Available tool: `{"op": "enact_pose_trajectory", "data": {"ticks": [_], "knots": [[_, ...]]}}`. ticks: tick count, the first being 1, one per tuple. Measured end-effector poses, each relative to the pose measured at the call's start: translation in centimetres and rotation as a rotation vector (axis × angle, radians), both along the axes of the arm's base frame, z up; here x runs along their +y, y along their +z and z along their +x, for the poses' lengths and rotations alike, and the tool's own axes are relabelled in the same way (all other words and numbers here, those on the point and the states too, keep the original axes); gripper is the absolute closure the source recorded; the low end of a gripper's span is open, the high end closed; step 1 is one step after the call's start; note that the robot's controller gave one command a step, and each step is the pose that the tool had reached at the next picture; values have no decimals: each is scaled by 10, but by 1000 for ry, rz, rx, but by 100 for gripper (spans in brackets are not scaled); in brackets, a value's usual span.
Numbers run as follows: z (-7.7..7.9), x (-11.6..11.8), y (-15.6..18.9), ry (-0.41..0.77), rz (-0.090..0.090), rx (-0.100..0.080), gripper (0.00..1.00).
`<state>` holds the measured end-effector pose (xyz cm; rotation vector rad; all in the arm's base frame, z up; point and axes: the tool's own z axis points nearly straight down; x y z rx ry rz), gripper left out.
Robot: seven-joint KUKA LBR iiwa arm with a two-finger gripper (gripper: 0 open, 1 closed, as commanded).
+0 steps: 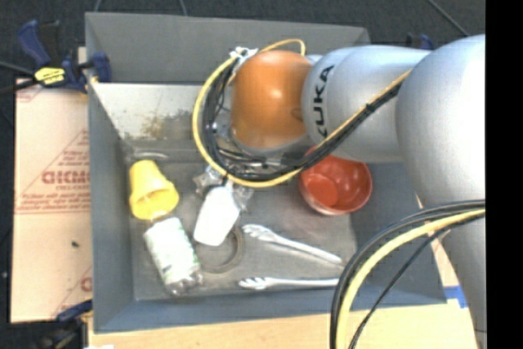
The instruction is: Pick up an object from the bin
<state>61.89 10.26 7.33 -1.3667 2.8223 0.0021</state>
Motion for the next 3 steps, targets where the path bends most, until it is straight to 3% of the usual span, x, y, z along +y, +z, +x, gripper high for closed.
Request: {"op": "enact_pose_trajectory", "data": {"ticks": [2,3], "knots": [[0,0,3,-4,2,-2,100],[-2,-1,28,-6,0,6,100]]}}
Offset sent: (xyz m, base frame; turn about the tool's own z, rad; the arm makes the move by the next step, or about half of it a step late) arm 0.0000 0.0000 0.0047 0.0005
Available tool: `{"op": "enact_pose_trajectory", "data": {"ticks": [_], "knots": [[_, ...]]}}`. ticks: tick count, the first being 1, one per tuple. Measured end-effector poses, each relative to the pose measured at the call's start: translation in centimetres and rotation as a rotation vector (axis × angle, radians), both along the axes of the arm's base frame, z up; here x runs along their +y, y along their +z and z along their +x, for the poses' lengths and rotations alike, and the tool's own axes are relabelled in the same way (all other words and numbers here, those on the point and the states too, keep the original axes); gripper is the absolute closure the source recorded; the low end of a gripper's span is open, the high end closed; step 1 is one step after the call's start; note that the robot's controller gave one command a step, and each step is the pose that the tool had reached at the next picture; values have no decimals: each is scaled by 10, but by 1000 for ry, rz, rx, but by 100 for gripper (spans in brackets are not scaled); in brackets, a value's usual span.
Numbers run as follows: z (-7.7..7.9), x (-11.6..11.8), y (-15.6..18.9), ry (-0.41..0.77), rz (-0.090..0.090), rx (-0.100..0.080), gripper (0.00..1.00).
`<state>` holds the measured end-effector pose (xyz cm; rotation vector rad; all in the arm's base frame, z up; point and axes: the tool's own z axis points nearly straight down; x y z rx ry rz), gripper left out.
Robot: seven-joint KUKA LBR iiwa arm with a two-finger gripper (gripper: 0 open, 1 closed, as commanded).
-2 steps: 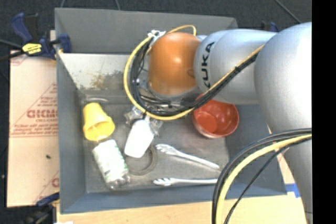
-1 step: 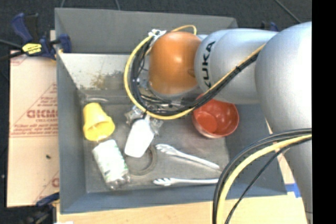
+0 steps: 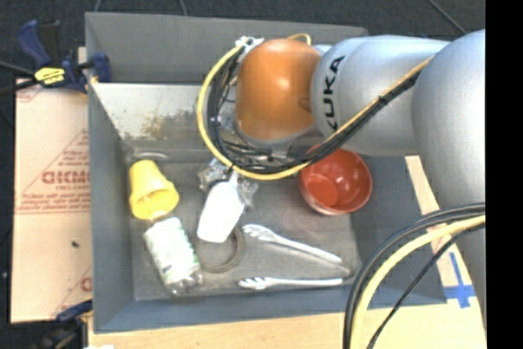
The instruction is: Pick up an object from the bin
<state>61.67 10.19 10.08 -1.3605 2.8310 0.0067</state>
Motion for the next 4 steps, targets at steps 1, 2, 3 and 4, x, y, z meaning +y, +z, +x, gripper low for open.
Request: {"op": "enact_pose_trajectory", "data": {"ticks": [1,2,3,4], "knots": [[3,1,33,0,1,-10,100],[3,1,50,-4,2,-12,100],[4,0,64,-6,3,-14,100],[5,0,74,-9,4,-19,100]]}}
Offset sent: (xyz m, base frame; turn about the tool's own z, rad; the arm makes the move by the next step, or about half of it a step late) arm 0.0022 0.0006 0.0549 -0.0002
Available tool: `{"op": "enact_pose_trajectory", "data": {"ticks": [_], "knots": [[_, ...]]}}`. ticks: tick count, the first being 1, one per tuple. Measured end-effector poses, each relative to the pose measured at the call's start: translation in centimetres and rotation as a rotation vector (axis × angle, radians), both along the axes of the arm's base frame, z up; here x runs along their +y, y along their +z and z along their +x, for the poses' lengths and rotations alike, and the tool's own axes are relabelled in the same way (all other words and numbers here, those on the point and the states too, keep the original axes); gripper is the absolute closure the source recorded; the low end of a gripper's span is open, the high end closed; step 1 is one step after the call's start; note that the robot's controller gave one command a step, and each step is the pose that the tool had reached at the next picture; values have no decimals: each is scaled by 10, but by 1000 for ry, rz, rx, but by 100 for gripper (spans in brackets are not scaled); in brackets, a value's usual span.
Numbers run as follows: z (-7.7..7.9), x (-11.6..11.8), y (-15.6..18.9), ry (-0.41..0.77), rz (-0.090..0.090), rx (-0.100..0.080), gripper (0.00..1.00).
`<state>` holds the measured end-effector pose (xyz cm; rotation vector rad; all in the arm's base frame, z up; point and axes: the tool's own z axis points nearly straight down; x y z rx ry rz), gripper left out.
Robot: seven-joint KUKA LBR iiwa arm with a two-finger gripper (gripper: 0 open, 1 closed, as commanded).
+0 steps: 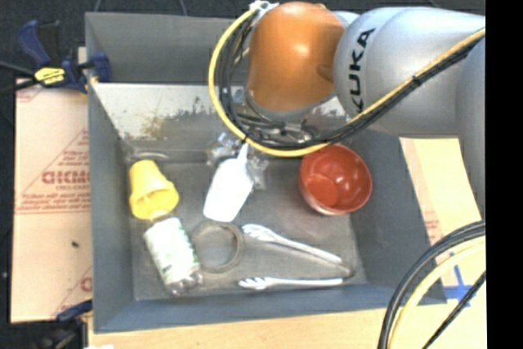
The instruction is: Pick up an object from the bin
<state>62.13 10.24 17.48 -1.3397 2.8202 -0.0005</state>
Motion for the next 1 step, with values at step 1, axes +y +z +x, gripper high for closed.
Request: {"op": "enact_pose_trajectory", "data": {"ticks": [1], "knots": [[0,0,4,-2,2,-3,100]]}}
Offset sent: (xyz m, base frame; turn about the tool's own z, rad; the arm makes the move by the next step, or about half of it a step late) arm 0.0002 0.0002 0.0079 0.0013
